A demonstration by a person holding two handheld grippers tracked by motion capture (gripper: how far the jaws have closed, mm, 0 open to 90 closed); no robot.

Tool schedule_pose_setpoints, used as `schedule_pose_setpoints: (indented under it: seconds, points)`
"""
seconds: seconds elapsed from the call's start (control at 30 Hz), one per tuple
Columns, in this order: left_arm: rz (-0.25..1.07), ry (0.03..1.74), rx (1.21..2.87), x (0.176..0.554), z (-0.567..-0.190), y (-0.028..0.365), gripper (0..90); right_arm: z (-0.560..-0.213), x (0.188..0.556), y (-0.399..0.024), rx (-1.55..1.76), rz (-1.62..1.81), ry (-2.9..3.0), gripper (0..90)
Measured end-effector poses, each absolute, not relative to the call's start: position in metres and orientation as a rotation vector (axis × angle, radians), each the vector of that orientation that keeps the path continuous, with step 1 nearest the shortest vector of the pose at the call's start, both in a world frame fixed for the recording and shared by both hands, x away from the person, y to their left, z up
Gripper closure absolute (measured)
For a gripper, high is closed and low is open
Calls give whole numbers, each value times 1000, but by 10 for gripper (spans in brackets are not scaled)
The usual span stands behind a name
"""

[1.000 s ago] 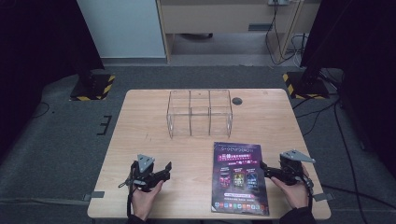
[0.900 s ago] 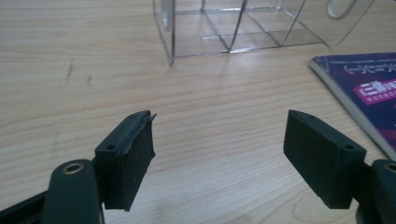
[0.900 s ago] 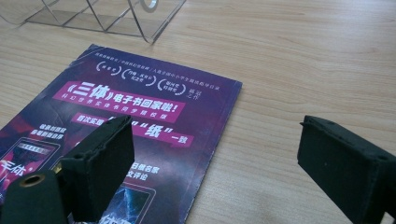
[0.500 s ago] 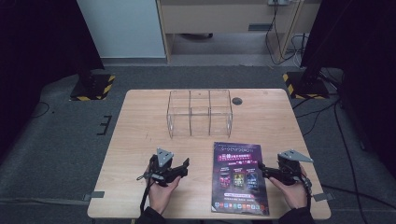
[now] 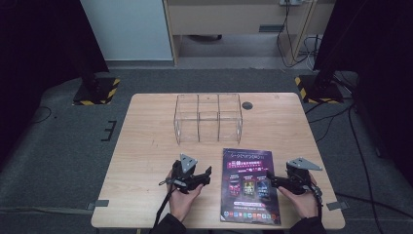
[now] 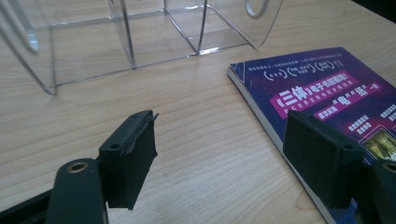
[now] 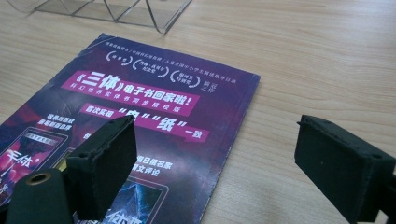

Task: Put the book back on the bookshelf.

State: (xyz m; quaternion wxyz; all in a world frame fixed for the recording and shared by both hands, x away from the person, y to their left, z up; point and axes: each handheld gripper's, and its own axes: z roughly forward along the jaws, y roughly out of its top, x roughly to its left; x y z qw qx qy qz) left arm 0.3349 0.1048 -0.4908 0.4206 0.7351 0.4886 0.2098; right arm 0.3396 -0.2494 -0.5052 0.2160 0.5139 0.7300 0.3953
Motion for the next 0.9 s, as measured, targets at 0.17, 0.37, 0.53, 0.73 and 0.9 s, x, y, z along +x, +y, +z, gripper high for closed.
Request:
schedule_pose_setpoints:
  seconds: [0.17, 0.37, 0.53, 0.73, 0.9]
  points:
    - [494, 1214, 1860, 336, -498, 92, 256, -509, 340, -247, 1425, 1097, 2033, 131]
    - [463, 1197, 1896, 338, -507, 76, 262, -513, 340, -244, 1430, 1108, 2048, 137]
    - [439, 1201, 1904, 340, -511, 69, 275, -517, 341, -242, 1430, 1099, 2061, 142]
    - [405, 1202, 1917, 342, -517, 60, 299, -521, 342, -239, 1424, 1106, 2083, 157]
    - [388, 1205, 1931, 344, -522, 52, 314, -524, 342, -237, 1423, 1085, 2100, 164]
